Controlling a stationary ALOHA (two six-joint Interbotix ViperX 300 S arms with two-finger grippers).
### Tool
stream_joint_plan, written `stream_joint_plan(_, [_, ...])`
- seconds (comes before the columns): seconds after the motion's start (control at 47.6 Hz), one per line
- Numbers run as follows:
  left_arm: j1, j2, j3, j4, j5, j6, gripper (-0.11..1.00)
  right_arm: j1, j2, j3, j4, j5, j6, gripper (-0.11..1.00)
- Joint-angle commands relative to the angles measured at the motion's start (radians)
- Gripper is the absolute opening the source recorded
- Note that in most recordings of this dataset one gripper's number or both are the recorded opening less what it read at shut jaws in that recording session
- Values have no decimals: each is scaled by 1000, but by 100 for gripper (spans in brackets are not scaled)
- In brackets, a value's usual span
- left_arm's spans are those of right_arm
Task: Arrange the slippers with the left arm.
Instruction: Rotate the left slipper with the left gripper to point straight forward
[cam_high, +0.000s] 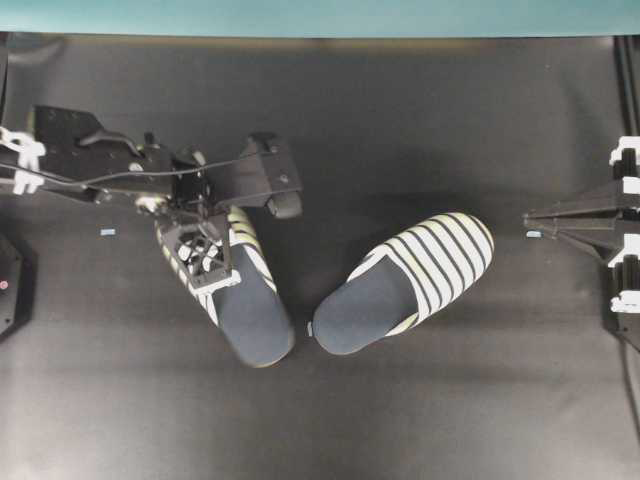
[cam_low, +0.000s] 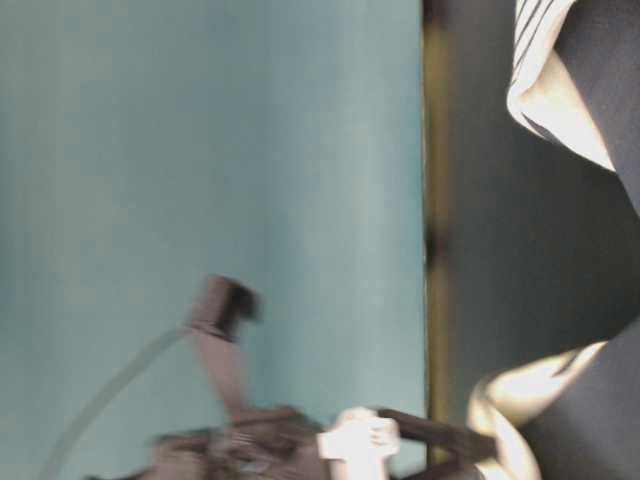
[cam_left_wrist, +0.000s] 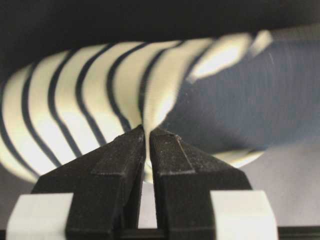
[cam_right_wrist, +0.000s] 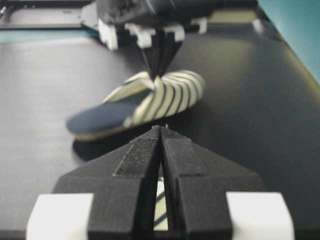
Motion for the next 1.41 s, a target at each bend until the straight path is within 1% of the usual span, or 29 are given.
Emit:
stream_joint_plan(0.0, [0, -38, -55, 15, 14, 84, 4, 2, 3, -3, 2, -5, 6, -1])
stream_joint_plan(0.063, [-3, -41, -72, 18, 28, 161, 4, 2, 3, -2, 2, -5, 6, -1])
stream_joint_plan(0.084, [-3, -38, -78, 18, 28, 198, 4, 2, 3, -2, 0, -5, 6, -1])
stream_joint_plan(0.126, [-3, -34, -87, 18, 25, 235, 4, 0, 3, 0, 0, -5, 6, -1])
stream_joint_plan(0.168, [-2, -28, -95, 18, 17, 252, 4, 0, 3, 0, 2, -5, 6, -1])
stream_joint_plan(0.252, [5, -14, -118, 17, -2, 247, 4, 0, 3, 0, 0, -5, 6, -1])
stream_joint_plan(0.336, [8, 2, -138, 17, -2, 258, 4, 0, 0, 2, 0, -5, 6, -1])
stream_joint_plan(0.483, [6, 35, -149, 17, -2, 256, 4, 2, -5, 2, 2, -5, 6, -1])
stream_joint_plan(0.693, [6, 72, -138, 17, -15, 252, 4, 0, -8, 8, 2, -5, 6, -1])
stream_joint_plan(0.924, [0, 80, -117, 17, -103, 264, 4, 0, -8, 14, 0, -5, 6, -1])
stream_joint_plan(1.134, [-3, 107, -89, 15, -123, 258, 4, 2, -9, 18, 0, -5, 6, -1])
stream_joint_plan(1.385, [-3, 112, -89, 15, -170, 258, 4, 2, -20, 18, 2, -5, 6, -1])
